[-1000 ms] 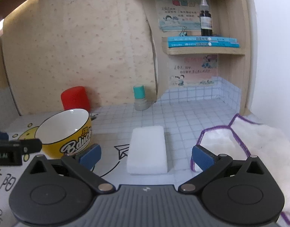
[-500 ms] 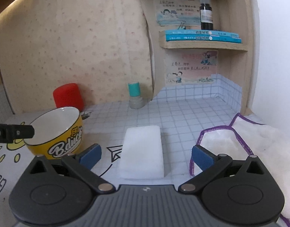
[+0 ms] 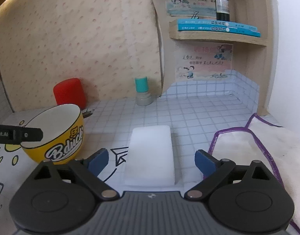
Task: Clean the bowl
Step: 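Close the right gripper on the white sponge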
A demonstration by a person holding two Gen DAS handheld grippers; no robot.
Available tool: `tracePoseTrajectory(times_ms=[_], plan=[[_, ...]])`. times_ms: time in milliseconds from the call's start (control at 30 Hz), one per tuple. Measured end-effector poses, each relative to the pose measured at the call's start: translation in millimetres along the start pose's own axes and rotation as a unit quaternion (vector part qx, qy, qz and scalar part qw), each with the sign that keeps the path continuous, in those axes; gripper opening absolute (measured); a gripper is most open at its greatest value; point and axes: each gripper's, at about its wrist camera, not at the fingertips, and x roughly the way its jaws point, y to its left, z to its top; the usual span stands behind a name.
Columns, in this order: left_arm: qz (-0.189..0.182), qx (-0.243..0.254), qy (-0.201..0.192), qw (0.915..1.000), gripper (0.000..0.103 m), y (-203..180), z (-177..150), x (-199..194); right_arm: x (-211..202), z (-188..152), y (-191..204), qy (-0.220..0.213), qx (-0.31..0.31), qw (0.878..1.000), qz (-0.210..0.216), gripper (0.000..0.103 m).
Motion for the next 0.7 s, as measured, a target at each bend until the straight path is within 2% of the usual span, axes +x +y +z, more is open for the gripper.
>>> tracePoseTrajectory(times_ms=[133, 400, 533, 700], plan=[[-0.001, -0.004, 0.004, 1.0, 0.103, 2.1, 2.5, 9.1, 5.0, 0.4, 1.1, 0.007, -0.004, 1.0, 0.003, 0.088], [-0.003, -0.008, 0.009, 0.9999, 0.103, 3.8, 6.0, 23.3, 17.3, 0.8, 2.7, 0.018, -0.016, 1.0, 0.004, 0.085], [0.001, -0.012, 0.016, 0.9998, 0.103, 4.0, 6.8, 32.0, 22.4, 1.0, 5.0, 0.024, -0.021, 0.999, 0.008, 0.076], [-0.001, -0.022, 0.026, 0.9994, 0.103, 5.9, 5.7, 42.5, 26.4, 0.5, 7.0, 0.028, -0.026, 0.999, 0.006, 0.074]])
